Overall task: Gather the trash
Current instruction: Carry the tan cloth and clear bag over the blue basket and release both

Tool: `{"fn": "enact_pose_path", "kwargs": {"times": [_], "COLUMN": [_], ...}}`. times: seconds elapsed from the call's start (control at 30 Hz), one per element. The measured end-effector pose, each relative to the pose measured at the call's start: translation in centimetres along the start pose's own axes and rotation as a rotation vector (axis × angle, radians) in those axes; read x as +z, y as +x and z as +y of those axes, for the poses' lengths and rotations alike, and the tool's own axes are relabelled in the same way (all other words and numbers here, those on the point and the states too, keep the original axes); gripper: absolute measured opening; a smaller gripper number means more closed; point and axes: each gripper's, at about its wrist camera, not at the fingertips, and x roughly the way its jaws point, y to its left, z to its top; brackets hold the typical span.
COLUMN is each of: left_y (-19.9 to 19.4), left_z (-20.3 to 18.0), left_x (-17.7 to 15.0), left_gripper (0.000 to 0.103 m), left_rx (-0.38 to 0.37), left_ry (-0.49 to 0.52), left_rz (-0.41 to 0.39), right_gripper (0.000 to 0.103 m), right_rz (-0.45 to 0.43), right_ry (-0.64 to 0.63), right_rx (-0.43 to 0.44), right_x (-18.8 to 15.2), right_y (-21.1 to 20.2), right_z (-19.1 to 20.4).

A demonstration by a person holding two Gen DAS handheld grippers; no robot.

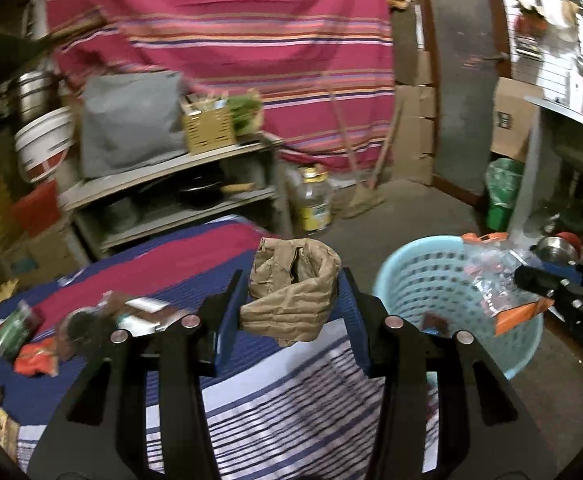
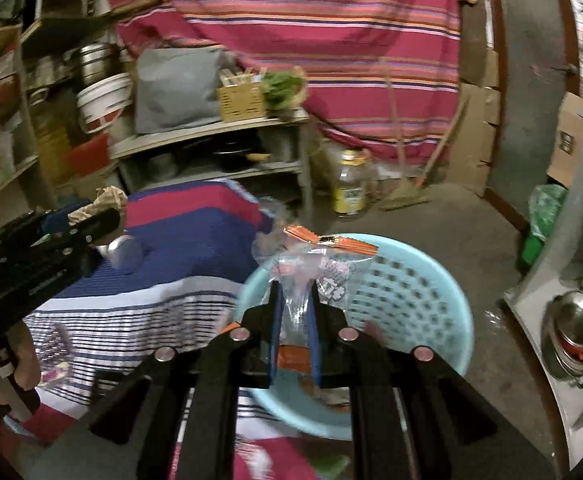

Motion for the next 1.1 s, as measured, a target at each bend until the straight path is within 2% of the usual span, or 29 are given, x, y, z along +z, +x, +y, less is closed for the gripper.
{"fn": "enact_pose_path", "kwargs": {"times": [0.27, 0.43, 0.67, 0.8, 0.93, 1.03, 1.1], "left_y": [4.0, 6.9, 8.9, 9.7, 9.7, 9.3, 9.1], "left_z": [-5.9, -7.0, -8.8, -8.8, -7.7, -7.3, -7.1], "left_x": [0.4, 0.2, -0.6, -0.6, -0.3, 0.0, 0.0], "left_gripper": [0.046, 0.046, 0.050, 0.052, 0.069, 0.072, 0.074], "left_rx": [-0.079, -0.127, -0.161, -0.153, -0.161, -0.161, -0.134], "left_ry": [-0.023, -0.080, -0.050, -0.034, -0.059, -0.062, -0.052], "left_rz": [0.036, 0.088, 0.137, 0.153, 0.152, 0.140, 0.127], "right_gripper": [0.012, 0.012, 0.012, 0.012, 0.012, 0.012, 0.012], "right_rz": [-0.034, -0.032, -0.018, -0.022, -0.018, -0.013, -0.011], "right_ry": [0.056, 0.081, 0.113, 0.125, 0.118, 0.115, 0.113], "right_rx": [-0.079, -0.108, -0.121, -0.116, -0.116, -0.116, -0.120], "right_x": [-0.9, -1.8, -2.7, -2.6, -2.6, -2.7, -2.8], "right_y": [-0.1, 0.7, 2.1, 2.7, 3.0, 3.2, 3.3], "right_z": [-5.7, -7.5, -9.1, -9.0, -8.2, -8.1, -7.9]}}
